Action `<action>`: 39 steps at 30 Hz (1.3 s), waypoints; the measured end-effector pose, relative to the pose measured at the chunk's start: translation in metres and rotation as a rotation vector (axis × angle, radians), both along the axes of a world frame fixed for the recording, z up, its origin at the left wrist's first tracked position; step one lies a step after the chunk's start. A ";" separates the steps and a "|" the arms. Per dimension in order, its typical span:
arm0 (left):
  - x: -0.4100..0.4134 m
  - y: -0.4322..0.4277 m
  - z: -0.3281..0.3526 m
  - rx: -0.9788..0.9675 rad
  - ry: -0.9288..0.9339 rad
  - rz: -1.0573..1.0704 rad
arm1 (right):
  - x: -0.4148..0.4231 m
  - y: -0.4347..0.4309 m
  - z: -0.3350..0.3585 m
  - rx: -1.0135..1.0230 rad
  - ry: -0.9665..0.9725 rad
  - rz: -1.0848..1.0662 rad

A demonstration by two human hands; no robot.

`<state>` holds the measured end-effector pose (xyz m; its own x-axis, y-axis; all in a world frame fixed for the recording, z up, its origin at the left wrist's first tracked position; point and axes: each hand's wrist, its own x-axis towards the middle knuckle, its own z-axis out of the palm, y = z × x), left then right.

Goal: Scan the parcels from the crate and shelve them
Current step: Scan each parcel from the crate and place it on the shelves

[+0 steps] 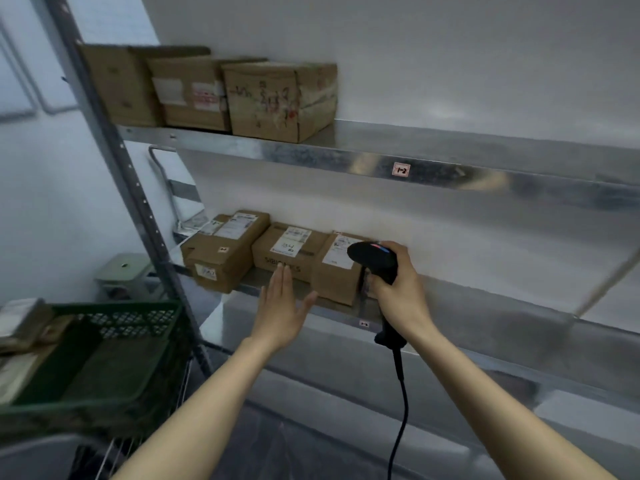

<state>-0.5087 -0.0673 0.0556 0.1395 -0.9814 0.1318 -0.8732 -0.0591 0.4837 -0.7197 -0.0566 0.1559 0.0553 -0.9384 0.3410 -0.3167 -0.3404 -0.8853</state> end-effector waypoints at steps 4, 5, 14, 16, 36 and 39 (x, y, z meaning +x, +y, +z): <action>0.030 0.043 0.003 0.002 0.067 0.150 | 0.028 0.013 -0.002 0.006 0.000 0.127; 0.038 0.055 0.004 0.006 0.069 0.184 | 0.036 0.017 -0.003 0.005 0.006 0.158; 0.128 0.161 0.007 0.024 0.065 0.475 | 0.133 0.055 -0.002 0.009 0.023 0.438; 0.150 0.183 0.006 0.004 0.090 0.535 | 0.158 0.067 -0.003 0.012 0.016 0.487; 0.392 0.329 -0.002 -0.006 0.179 0.725 | 0.432 0.167 -0.014 0.047 0.053 0.694; 0.415 0.331 -0.006 0.005 0.225 0.735 | 0.458 0.168 -0.017 0.051 0.064 0.695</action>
